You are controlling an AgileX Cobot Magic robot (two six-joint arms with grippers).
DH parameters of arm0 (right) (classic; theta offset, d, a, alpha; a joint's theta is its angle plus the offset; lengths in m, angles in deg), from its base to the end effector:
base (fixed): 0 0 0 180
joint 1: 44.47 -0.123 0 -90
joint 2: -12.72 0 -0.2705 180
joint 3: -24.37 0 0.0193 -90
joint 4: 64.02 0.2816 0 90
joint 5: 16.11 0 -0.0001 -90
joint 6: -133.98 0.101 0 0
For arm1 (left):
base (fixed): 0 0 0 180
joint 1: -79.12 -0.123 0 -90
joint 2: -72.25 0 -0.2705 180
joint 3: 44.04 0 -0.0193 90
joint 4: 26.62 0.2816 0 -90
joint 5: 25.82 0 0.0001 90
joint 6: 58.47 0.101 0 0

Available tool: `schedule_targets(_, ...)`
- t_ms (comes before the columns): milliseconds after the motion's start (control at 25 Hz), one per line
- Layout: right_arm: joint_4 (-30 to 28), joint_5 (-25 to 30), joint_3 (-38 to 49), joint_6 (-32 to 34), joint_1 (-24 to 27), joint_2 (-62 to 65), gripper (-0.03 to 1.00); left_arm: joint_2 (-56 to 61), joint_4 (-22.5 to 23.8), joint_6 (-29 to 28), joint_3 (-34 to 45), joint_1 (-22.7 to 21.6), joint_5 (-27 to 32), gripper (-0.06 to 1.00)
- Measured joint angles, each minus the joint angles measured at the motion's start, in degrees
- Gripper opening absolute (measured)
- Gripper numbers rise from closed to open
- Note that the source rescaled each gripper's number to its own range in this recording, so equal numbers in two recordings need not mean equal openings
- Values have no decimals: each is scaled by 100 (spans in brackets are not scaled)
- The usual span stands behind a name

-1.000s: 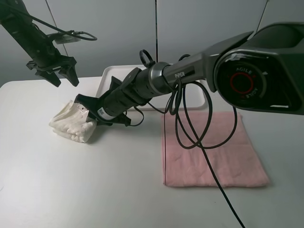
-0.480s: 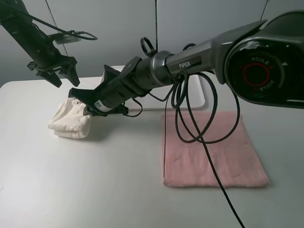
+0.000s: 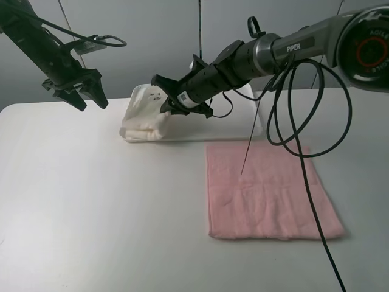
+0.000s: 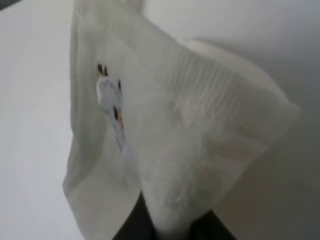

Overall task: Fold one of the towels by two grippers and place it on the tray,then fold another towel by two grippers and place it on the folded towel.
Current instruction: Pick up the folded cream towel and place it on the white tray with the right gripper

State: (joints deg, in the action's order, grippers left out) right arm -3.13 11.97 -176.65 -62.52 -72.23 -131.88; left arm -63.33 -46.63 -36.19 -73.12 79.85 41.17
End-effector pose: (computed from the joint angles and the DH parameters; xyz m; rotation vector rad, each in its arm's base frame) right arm 0.4471 0.2824 0.0715 0.0922 2.5921 1.0185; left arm 0.4812 -0.0380 0.1559 0.4131 2.9072 -0.4477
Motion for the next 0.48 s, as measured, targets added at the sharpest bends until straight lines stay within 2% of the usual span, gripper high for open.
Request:
schedule_targets(200,-199,-272,0,0,528,0,7,0,-68,0,0,0,38,86)
schedule_targets(480,-324,-710,0,-141,720,-37,7,0,-80,0,0,0,46,86)
